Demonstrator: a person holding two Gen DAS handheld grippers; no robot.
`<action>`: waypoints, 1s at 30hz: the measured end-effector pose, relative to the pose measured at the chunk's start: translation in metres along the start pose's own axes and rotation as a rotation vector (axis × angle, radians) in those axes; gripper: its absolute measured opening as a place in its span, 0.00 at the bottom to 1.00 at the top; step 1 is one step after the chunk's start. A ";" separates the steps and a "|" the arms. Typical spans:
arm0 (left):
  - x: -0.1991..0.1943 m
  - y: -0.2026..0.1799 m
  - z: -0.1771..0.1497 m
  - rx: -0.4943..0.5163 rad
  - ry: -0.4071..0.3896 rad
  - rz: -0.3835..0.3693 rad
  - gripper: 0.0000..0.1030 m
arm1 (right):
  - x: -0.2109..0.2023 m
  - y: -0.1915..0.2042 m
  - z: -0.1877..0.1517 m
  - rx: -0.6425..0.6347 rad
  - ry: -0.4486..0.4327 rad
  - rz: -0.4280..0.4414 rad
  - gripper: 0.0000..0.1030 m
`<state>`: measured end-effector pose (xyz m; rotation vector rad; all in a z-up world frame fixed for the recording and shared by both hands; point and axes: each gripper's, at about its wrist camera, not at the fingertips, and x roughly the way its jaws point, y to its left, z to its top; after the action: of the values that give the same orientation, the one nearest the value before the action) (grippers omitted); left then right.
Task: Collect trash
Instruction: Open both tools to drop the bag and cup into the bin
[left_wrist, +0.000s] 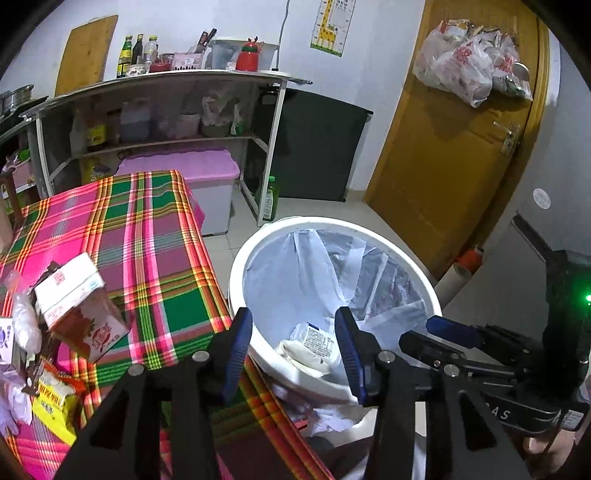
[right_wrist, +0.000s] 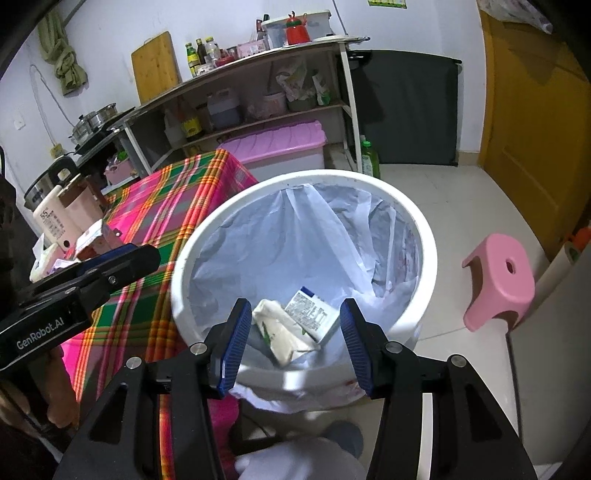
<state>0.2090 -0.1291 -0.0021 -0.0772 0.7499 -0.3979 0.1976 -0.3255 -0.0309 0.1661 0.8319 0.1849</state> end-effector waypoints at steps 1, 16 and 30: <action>-0.003 0.000 -0.002 -0.002 -0.004 0.002 0.47 | -0.002 0.002 -0.001 -0.002 -0.002 0.002 0.50; -0.059 0.023 -0.030 -0.062 -0.047 0.066 0.47 | -0.036 0.050 -0.015 -0.107 -0.037 0.046 0.50; -0.095 0.051 -0.059 -0.113 -0.084 0.135 0.47 | -0.050 0.102 -0.031 -0.209 -0.047 0.100 0.50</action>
<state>0.1222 -0.0419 0.0055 -0.1474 0.6905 -0.2219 0.1317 -0.2353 0.0067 0.0155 0.7525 0.3587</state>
